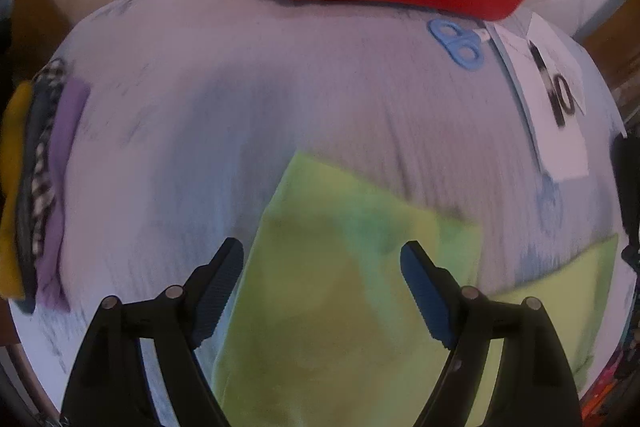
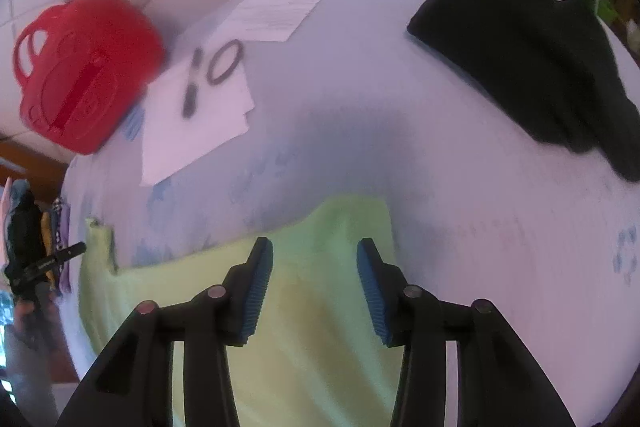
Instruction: Fold clothes
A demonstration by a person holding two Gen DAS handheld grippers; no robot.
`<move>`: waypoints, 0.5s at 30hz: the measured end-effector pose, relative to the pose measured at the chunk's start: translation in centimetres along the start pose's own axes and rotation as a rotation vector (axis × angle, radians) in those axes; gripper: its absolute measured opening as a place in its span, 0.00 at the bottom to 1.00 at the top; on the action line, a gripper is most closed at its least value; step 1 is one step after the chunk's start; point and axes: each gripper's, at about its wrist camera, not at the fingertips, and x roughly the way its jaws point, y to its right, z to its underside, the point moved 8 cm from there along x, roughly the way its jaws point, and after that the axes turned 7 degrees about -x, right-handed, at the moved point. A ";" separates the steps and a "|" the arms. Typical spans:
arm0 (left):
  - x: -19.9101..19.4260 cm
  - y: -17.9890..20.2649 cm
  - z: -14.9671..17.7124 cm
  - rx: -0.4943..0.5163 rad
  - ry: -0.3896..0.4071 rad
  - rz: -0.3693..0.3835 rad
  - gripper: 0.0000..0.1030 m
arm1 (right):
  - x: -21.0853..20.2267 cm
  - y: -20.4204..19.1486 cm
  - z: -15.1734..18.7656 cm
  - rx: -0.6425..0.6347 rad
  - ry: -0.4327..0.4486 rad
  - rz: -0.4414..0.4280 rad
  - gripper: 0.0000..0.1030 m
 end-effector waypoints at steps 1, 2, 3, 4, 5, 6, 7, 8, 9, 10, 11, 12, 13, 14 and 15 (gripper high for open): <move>0.3 0.0 -0.2 -0.003 -0.002 0.000 0.79 | 0.3 0.2 -0.5 0.000 -0.010 0.003 0.44; 0.6 0.0 -0.4 -0.005 -0.006 0.001 0.79 | 0.6 0.3 -0.7 0.000 -0.018 0.002 0.44; 0.9 0.0 -0.5 -0.007 -0.009 0.002 0.79 | 0.9 0.4 -1.0 -0.001 -0.026 0.001 0.44; 1.2 0.0 -0.7 -0.008 -0.012 0.003 0.79 | 1.2 0.4 -1.2 -0.002 -0.034 0.001 0.44; 1.5 0.0 -0.8 -0.010 -0.015 0.004 0.79 | 1.4 0.5 -1.5 -0.002 -0.042 0.000 0.44; 1.8 0.0 -1.0 -0.012 -0.019 0.006 0.79 | 1.7 0.6 -1.7 -0.003 -0.050 -0.001 0.45; 2.2 0.0 -1.1 -0.013 -0.022 0.007 0.79 | 1.8 0.8 -1.9 -0.007 -0.056 0.006 0.45; 2.5 0.0 -1.3 -0.015 -0.025 0.008 0.79 | 2.0 0.9 -2.1 -0.014 -0.063 0.014 0.45; 2.8 0.0 -1.4 -0.017 -0.028 0.009 0.78 | 2.2 1.0 -2.3 -0.018 -0.069 0.019 0.45; 3.1 0.0 -1.6 -0.018 -0.032 0.010 0.79 | 2.4 1.0 -2.5 -0.022 -0.075 0.020 0.46; 3.2 0.2 -1.4 -0.007 -0.035 0.004 0.79 | 2.7 1.0 -2.6 -0.028 -0.082 0.025 0.49; 3.3 0.4 -1.3 0.012 -0.036 -0.014 0.79 | 3.0 1.0 -2.7 -0.033 -0.089 0.030 0.52; 3.4 0.5 -1.1 0.032 -0.036 -0.040 0.78 | 3.4 0.8 -2.6 -0.040 -0.096 0.036 0.64; 3.2 0.8 -0.9 0.050 -0.030 -0.045 0.73 | 3.8 0.7 -2.6 -0.047 -0.104 0.042 0.71; 3.0 1.1 -0.8 0.068 -0.023 -0.046 0.54 | 4.1 0.5 -2.5 -0.054 -0.110 0.048 0.79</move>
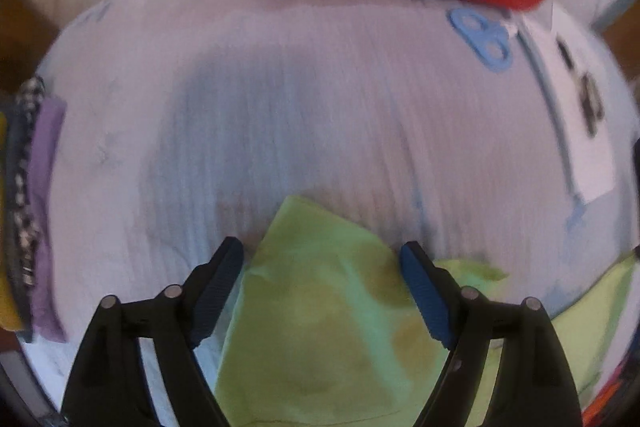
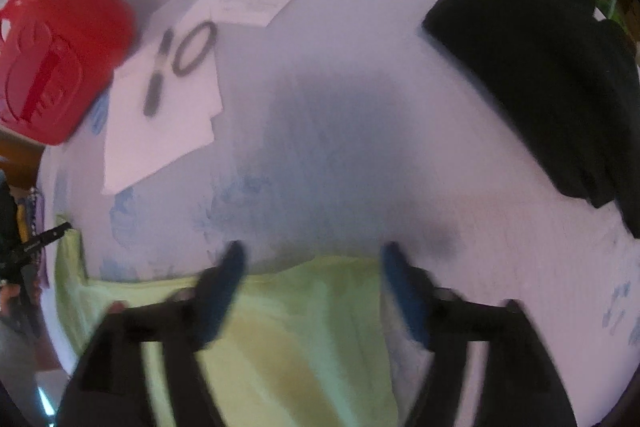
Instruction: Fold clothes
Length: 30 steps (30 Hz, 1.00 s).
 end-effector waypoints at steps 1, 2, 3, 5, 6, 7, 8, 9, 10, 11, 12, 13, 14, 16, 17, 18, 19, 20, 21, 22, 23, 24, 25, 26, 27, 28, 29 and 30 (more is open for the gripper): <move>-0.3 0.2 0.1 0.001 -0.002 0.009 0.39 | 0.3 -0.4 0.1 -0.011 -0.003 -0.002 0.80; -0.7 0.4 0.2 -0.001 -0.005 0.021 0.09 | 0.6 -0.8 0.3 -0.022 -0.006 -0.003 0.75; -1.0 0.4 0.4 -0.010 -0.004 0.027 0.08 | 0.6 -1.2 0.4 -0.045 -0.003 0.015 0.64; -2.2 0.5 0.6 -0.002 0.039 0.032 0.07 | 0.4 -1.8 0.7 -0.090 0.008 0.041 0.06; -3.2 0.5 0.8 -0.003 0.070 0.031 0.07 | 0.2 -2.1 0.8 -0.102 0.018 0.039 0.06; -4.4 0.4 1.2 -0.010 0.105 0.045 0.07 | -0.5 -2.3 0.9 -0.109 0.043 0.020 0.06; -5.9 0.4 1.7 -0.019 0.145 0.079 0.07 | -1.2 -2.5 1.0 -0.116 0.068 0.001 0.06; -7.7 0.4 2.6 -0.028 0.187 0.112 0.07 | -2.2 -2.7 1.3 -0.129 0.107 -0.022 0.06; -9.0 0.2 3.7 -0.023 0.220 0.126 0.07 | -3.2 -2.9 1.6 -0.142 0.146 -0.045 0.06; -10.3 0.0 4.9 -0.014 0.251 0.137 0.07 | -4.2 -3.0 2.4 -0.154 0.181 -0.072 0.06; -11.5 -0.2 6.0 -0.005 0.282 0.147 0.07 | -5.2 -3.1 3.1 -0.165 0.215 -0.099 0.06; -12.8 -0.4 8.0 0.004 0.307 0.149 0.07 | -6.3 -3.2 3.8 -0.176 0.249 -0.125 0.06; -14.0 -0.7 10.1 0.012 0.330 0.149 0.07 | -6.9 -3.2 4.8 -0.183 0.267 -0.137 0.06; -15.4 -1.3 14.7 0.027 0.361 0.148 0.07 | -8.1 -2.9 6.9 -0.192 0.297 -0.160 0.06; -15.7 -1.7 16.9 0.035 0.364 0.147 0.07 | -8.4 -2.7 7.9 -0.191 0.304 -0.171 0.06; -15.4 -2.3 18.7 0.036 0.354 0.144 0.07 | -8.6 -2.5 9.0 -0.189 0.309 -0.181 0.06; -15.0 -2.8 20.5 0.036 0.343 0.142 0.07 | -8.3 -2.2 9.8 -0.182 0.293 -0.176 0.06; -14.3 -2.7 22.4 0.034 0.312 0.147 0.07 | -7.9 -1.9 10.6 -0.175 0.277 -0.171 0.06; -13.4 -2.7 24.0 0.035 0.277 0.144 0.07 | -7.6 -1.7 11.5 -0.168 0.262 -0.167 0.06; -12.3 -2.9 25.5 0.035 0.241 0.138 0.07 | -7.2 -1.4 12.3 -0.162 0.246 -0.162 0.06; -11.3 -2.9 26.7 0.038 0.194 0.142 0.07 | -6.9 -1.1 13.1 -0.155 0.230 -0.158 0.06; -10.2 -2.8 27.9 0.041 0.146 0.147 0.07 | -6.5 -0.8 14.0 -0.148 0.214 -0.153 0.06; -9.7 -2.7 28.8 0.045 0.114 0.152 0.08 | -6.2 -0.5 14.8 -0.141 0.198 -0.147 0.11; -9.7 -2.7 29.4 0.049 0.101 0.156 0.16 | -5.8 -0.1 15.2 -0.130 0.181 -0.122 0.18; -9.8 -2.8 30.0 0.054 0.092 0.160 0.34 | -5.4 0.3 15.6 -0.120 0.164 -0.097 0.22; -9.9 -2.8 30.5 0.058 0.082 0.163 0.46 | -5.1 0.8 15.9 -0.109 0.148 -0.073 0.25; -10.7 -3.2 30.5 0.047 0.096 0.170 0.70 | -5.5 1.2 16.0 -0.093 0.154 -0.058 0.27; -11.5 -3.6 30.4 0.032 0.114 0.177 0.78 | -6.0 1.7 16.0 -0.077 0.160 -0.044 0.29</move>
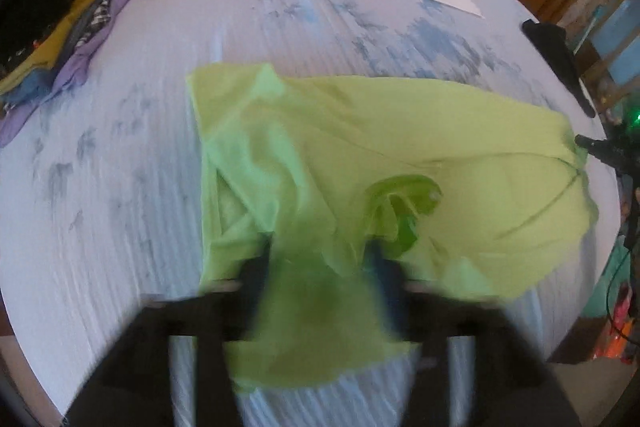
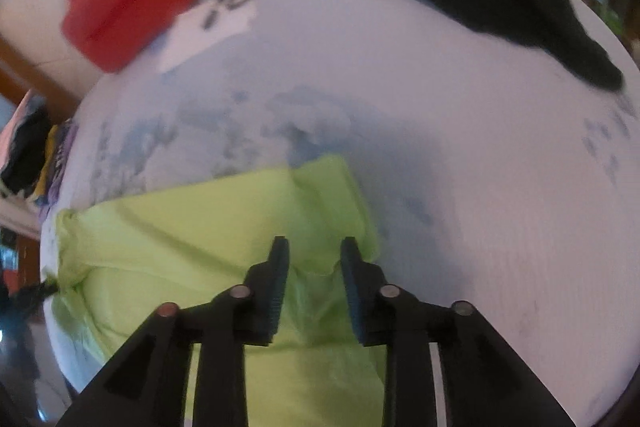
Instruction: Fold clothes
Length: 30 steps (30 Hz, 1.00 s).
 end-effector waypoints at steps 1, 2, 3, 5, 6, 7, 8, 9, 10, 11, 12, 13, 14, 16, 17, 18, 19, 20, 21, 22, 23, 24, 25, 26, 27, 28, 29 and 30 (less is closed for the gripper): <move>-0.9 -0.3 -0.2 -0.014 0.020 0.006 0.78 | -0.5 0.4 0.0 0.015 0.006 0.016 0.30; -1.8 -0.6 -0.5 -0.027 0.040 0.012 0.78 | -1.0 0.9 0.0 0.029 0.012 0.032 0.31; -2.7 -0.9 -0.7 -0.041 0.060 0.019 0.78 | -1.6 1.3 0.0 0.044 0.018 0.048 0.31; -4.1 -1.7 -2.0 -0.070 0.100 0.021 0.78 | -2.6 2.3 0.0 0.073 0.030 0.081 0.33; -4.1 -2.5 -3.0 -0.085 0.114 -0.004 0.78 | -3.1 2.7 -0.1 0.087 0.035 0.096 0.33; -3.9 -3.4 -4.0 -0.099 0.126 -0.033 0.78 | -3.2 2.8 -0.6 0.087 0.035 0.099 0.34; -3.4 -4.4 -5.1 -0.114 0.131 -0.051 0.78 | -3.3 2.9 -1.0 0.087 0.034 0.102 0.34; -2.5 -4.9 -6.0 -0.134 0.123 -0.057 0.78 | -2.7 2.8 -1.4 0.087 0.019 0.096 0.34; -1.5 -5.3 -6.9 -0.155 0.114 -0.061 0.78 | -2.2 2.6 -1.7 0.086 0.004 0.091 0.35; -0.5 -5.5 -7.4 -0.169 0.102 -0.067 0.78 | -1.7 2.5 -2.0 0.085 -0.012 0.085 0.36; 0.4 -5.6 -8.0 -0.181 0.091 -0.074 0.78 | -1.1 2.3 -2.3 0.084 -0.027 0.079 0.37; 1.4 -5.8 -8.5 -0.194 0.079 -0.081 0.78 | -0.6 2.2 -2.7 0.084 -0.042 0.074 0.40; 2.3 -5.7 -8.8 -0.195 0.069 -0.087 0.78 | 0.0 2.0 -3.0 0.083 -0.058 0.068 0.41; 3.9 -5.3 -8.9 -0.198 0.046 -0.095 0.78 | 1.0 1.7 -3.6 0.081 -0.088 0.057 0.43; 4.7 -5.0 -9.0 -0.200 0.035 -0.098 0.78 | 1.6 1.6 -4.0 0.080 -0.103 0.052 0.44; 5.2 -5.0 -9.0 -0.201 0.033 -0.109 0.78 | 2.2 1.5 -4.1 0.070 -0.115 0.059 0.47; 5.7 -4.9 -8.9 -0.202 0.034 -0.121 0.75 | 2.8 1.4 -4.2 0.059 -0.127 0.066 0.51; 6.2 -4.9 -8.9 -0.203 0.034 -0.134 0.58 | 3.4 1.3 -4.3 0.048 -0.139 0.073 0.53; 6.7 -5.0 -8.8 -0.204 0.034 -0.162 0.41 | 3.9 1.1 -4.4 0.038 -0.150 0.080 0.53; 6.9 -5.1 -8.7 -0.213 0.040 -0.186 0.34 | 4.4 1.0 -4.5 0.026 -0.156 0.079 0.53; 6.9 -5.3 -8.7 -0.225 0.062 -0.205 0.22 | 4.9 0.5 -4.6 0.005 -0.165 0.074 0.32; 6.9 -5.5 -8.6 -0.233 0.075 -0.228 0.16 | 5.2 -0.2 -4.7 -0.041 -0.178 0.077 0.11; 6.8 -5.7 -8.5 -0.241 0.087 -0.253 0.14 | 5.5 -0.9 -4.7 -0.087 -0.189 0.082 0.05; 6.8 -5.9 -8.4 -0.248 0.099 -0.277 0.13 | 5.4 -1.2 -5.1 -0.139 -0.177 0.131 0.05; 6.8 -6.2 -8.4 -0.265 0.106 -0.276 0.14 | 5.2 -1.5 -5.5 -0.189 -0.165 0.180 0.05; 6.8 -6.5 -8.4 -0.284 0.113 -0.271 0.14 | 4.8 -0.9 -6.3 -0.185 -0.129 0.221 0.05; 6.7 -6.5 -8.5 -0.293 0.112 -0.260 0.14 | 4.7 0.0 -6.9 -0.154 -0.109 0.232 0.05; 6.6 -6.4 -8.5 -0.300 0.109 -0.248 0.14 | 4.5 0.8 -7.5 -0.122 -0.089 0.241 0.05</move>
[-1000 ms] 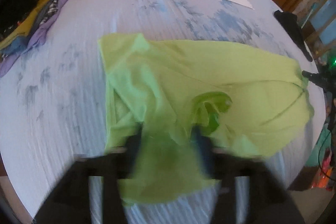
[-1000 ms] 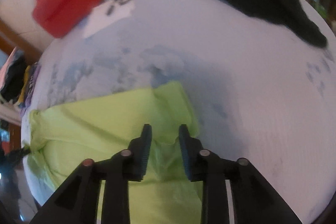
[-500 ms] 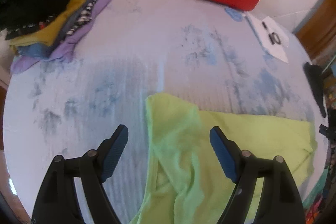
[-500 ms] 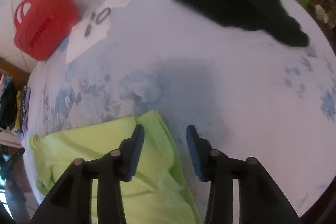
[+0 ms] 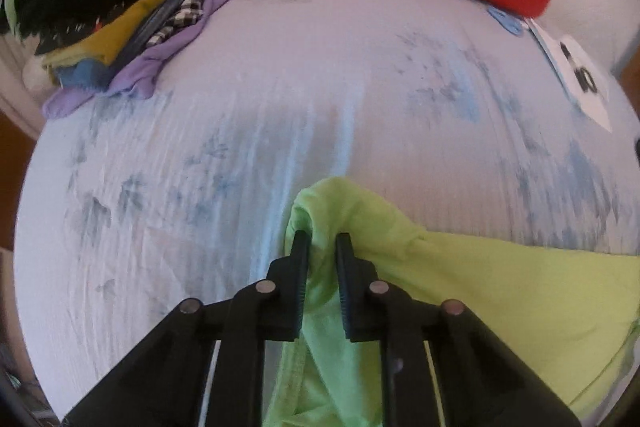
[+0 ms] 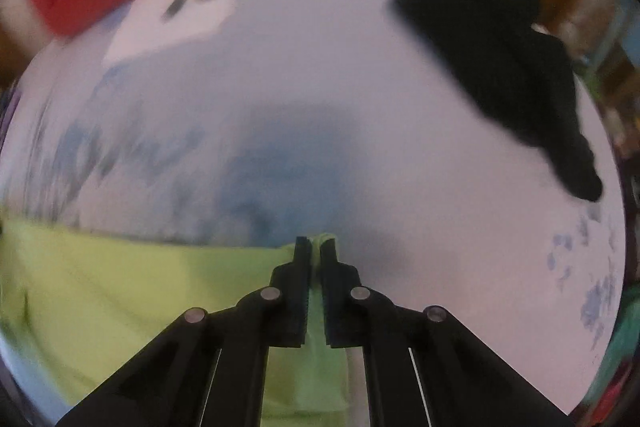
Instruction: Fold clothes
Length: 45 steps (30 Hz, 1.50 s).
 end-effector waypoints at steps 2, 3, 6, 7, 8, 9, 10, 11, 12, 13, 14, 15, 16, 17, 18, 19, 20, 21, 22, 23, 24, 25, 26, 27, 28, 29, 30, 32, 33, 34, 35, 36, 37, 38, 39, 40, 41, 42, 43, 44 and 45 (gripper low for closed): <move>-0.3 0.0 -0.1 -0.014 -0.010 0.022 0.14 | 1.0 1.2 -0.2 0.058 -0.011 -0.020 0.13; -1.1 0.0 -0.1 -0.017 -0.009 0.048 0.16 | 1.2 1.8 -0.2 0.067 -0.010 0.004 0.22; -4.3 0.1 0.3 -0.012 0.002 0.134 0.58 | -0.3 2.9 0.4 0.116 0.029 0.040 0.40; -5.7 0.2 0.7 -0.002 0.014 0.159 0.60 | -1.4 2.9 0.8 0.125 0.057 0.027 0.40; -6.8 0.3 1.3 0.011 0.019 0.178 0.60 | -2.6 2.9 1.2 0.133 0.086 0.015 0.40; -7.9 0.5 1.9 0.024 0.023 0.196 0.60 | -3.7 2.9 1.7 0.140 0.114 0.001 0.41; -8.5 0.9 2.7 0.040 0.022 0.204 0.60 | -4.8 2.4 2.4 0.137 0.137 -0.034 0.41; -9.1 1.2 3.6 0.057 0.019 0.209 0.60 | -5.4 1.8 3.1 0.137 0.140 -0.074 0.41; -9.3 1.5 4.2 0.075 0.016 0.211 0.60 | -5.9 1.3 3.8 0.137 0.143 -0.112 0.41; -9.5 1.8 4.7 0.092 0.013 0.212 0.60 | -5.9 0.5 4.4 0.132 0.135 -0.133 0.41; -9.4 2.1 5.4 0.112 0.006 0.215 0.60 | -5.9 -0.3 5.0 0.128 0.128 -0.153 0.41; -9.2 2.4 6.2 0.131 -0.001 0.219 0.60 | -5.9 -1.1 5.6 0.124 0.121 -0.173 0.41; -8.9 2.8 6.8 0.146 -0.013 0.229 0.60 | -5.9 -1.9 6.2 0.120 0.113 -0.193 0.41; -8.5 3.2 7.4 0.161 -0.026 0.241 0.60 | -5.9 -2.7 6.8 0.115 0.106 -0.213 0.41; -8.2 3.6 8.0 0.175 -0.039 0.252 0.60 | -6.0 -3.5 7.4 0.111 0.098 -0.233 0.41; -7.8 3.8 8.6 0.191 -0.048 0.248 0.60 | -6.0 -4.3 8.0 0.107 0.091 -0.254 0.41; -7.4 4.0 9.3 0.206 -0.057 0.241 0.60 | -6.0 -5.1 8.6 0.102 0.083 -0.274 0.41; -6.9 3.9 10.0 0.223 -0.070 0.224 0.60 | -6.1 -5.9 9.2 0.098 0.076 -0.293 0.41; -6.4 3.7 10.7 0.236 -0.081 0.206 0.60 | -5.9 -6.3 9.5 0.090 0.069 -0.292 0.41; -5.6 3.2 11.3 0.243 -0.091 0.180 0.60 | -5.7 -6.2 9.9 0.088 0.060 -0.289 0.41; -4.9 2.8 11.9 0.249 -0.100 0.153 0.60 | -5.7 -6.3 10.4 0.092 0.052 -0.287 0.41; -4.7 2.6 12.0 0.260 -0.078 0.143 0.62 | -5.8 -6.3 10.8 0.097 0.046 -0.278 0.41; -4.7 2.4 12.1 0.272 -0.048 0.137 0.68 | -5.9 -6.2 11.2 0.102 0.039 -0.268 0.41; -4.6 2.3 12.2 0.267 -0.040 0.138 0.68 | -5.8 -6.1 11.4 0.106 0.032 -0.252 0.41; -4.5 2.2 12.3 0.259 -0.035 0.141 0.68 | -6.2 -5.9 11.7 0.106 0.031 -0.238 0.41; -4.6 2.1 12.4 0.241 -0.038 0.139 0.68 | -6.7 -5.7 11.7 0.101 0.038 -0.232 0.41; -5.1 2.2 12.3 0.220 -0.027 0.138 0.68 | -7.3 -5.5 11.8 0.096 0.045 -0.226 0.41; -6.2 2.4 12.3 0.178 0.000 0.135 0.68 | -8.3 -5.0 11.1 0.067 0.066 -0.224 0.41; -6.8 2.7 12.2 0.160 0.010 0.139 0.68 | -8.7 -4.7 10.6 0.050 0.075 -0.222 0.41; -7.3 3.2 12.3 0.140 0.016 0.140 0.68 | -9.2 -4.5 10.1 0.032 0.084 -0.221 0.44; -7.7 3.9 12.6 0.115 0.020 0.137 0.68 | -9.1 -4.2 9.4 0.016 0.088 -0.225 0.45; -7.9 4.5 12.7 0.098 0.021 0.131 0.68 | -9.1 -4.0 8.6 -0.001 0.092 -0.228 0.45; -8.2 5.2 12.9 0.079 0.022 0.121 0.68 | -9.0 -3.7 7.9 -0.019 0.096 -0.233 0.46; -8.2 6.2 13.4 0.050 0.023 0.107 0.68 | -8.5 -3.7 7.0 -0.070 0.092 -0.248 0.46; -8.5 6.8 13.7 0.024 0.023 0.094 0.68 | -8.0 -3.7 6.2 -0.122 0.089 -0.263 0.46; -8.6 7.6 14.1 -0.007 0.025 0.083 0.68 | -7.5 -3.7 5.3 -0.174 0.085 -0.278 0.46; -8.8 8.6 14.5 -0.044 0.025 0.073 0.68 | -7.0 -3.7 4.5 -0.226 0.082 -0.293 0.46; -8.8 9.9 15.2 -0.089 0.020 0.057 0.68 | -6.3 -3.9 3.8 -0.284 0.081 -0.312 0.46; -8.8 11.2 16.0 -0.133 0.016 0.042 0.68 | -5.7 -4.1 3.1 -0.342 0.080 -0.332 0.47; -9.0 12.7 16.8 -0.174 0.022 0.026 0.68 | -5.2 -4.2 2.6 -0.413 0.083 -0.363 0.48; -9.1 14.2 17.8 -0.215 0.030 0.009 0.68 | -4.7 -4.4 2.1 -0.484 0.085 -0.394 0.48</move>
